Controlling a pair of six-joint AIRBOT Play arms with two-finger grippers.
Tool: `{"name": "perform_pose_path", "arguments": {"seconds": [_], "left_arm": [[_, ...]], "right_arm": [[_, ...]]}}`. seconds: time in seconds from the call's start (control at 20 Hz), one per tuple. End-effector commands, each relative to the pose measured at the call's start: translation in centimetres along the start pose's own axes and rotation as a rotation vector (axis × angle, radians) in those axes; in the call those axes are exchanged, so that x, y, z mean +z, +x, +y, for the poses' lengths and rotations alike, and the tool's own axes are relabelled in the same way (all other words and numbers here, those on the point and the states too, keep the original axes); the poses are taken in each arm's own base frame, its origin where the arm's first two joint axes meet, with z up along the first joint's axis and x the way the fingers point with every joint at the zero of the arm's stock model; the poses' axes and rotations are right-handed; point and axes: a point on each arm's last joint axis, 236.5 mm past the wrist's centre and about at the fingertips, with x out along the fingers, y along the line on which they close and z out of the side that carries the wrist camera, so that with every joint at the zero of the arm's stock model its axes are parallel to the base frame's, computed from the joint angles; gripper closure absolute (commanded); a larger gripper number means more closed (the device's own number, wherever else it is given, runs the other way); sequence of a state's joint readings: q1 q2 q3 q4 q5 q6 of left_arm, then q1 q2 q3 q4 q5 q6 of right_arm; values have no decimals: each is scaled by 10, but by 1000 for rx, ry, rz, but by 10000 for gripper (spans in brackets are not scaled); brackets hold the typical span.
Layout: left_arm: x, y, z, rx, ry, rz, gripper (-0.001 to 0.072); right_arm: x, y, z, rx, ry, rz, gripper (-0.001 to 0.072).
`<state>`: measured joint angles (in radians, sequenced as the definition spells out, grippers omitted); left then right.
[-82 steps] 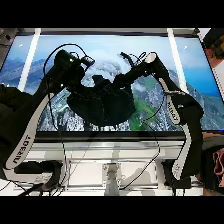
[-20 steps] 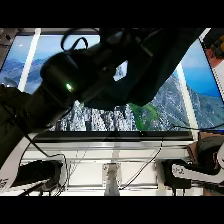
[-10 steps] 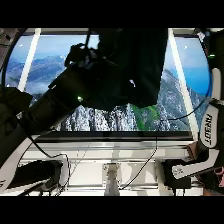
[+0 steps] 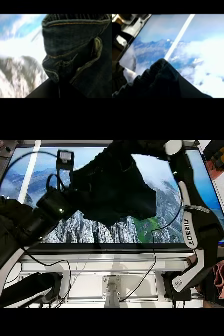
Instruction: Fold the clothes and pants, and hang the long-sleeved shirts on hangers.
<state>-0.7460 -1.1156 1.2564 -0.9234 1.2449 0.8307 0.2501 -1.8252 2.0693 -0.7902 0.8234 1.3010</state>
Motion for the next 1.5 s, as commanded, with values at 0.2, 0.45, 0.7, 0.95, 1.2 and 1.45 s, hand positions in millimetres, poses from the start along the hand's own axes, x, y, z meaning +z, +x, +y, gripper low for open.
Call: {"name": "perform_pose_path", "arguments": {"seconds": [0.2,0.45,0.7,0.95,1.2,1.45], "left_arm": [[-95,44,-11,-18,-84,192,683],[-111,54,-16,-21,-139,208,683],[-135,65,-7,16,-152,253,683],[-132,72,12,76,-108,216,486],[-124,83,43,142,-163,211,230],[-124,97,98,244,-289,238,284]], "right_arm": [[-74,65,44,78,-41,126,700],[-125,109,58,80,-48,173,700],[-144,133,50,63,18,157,700],[-83,140,31,-17,20,-129,393],[-72,131,22,-28,16,-133,225],[-65,91,29,20,7,9,303]]}}
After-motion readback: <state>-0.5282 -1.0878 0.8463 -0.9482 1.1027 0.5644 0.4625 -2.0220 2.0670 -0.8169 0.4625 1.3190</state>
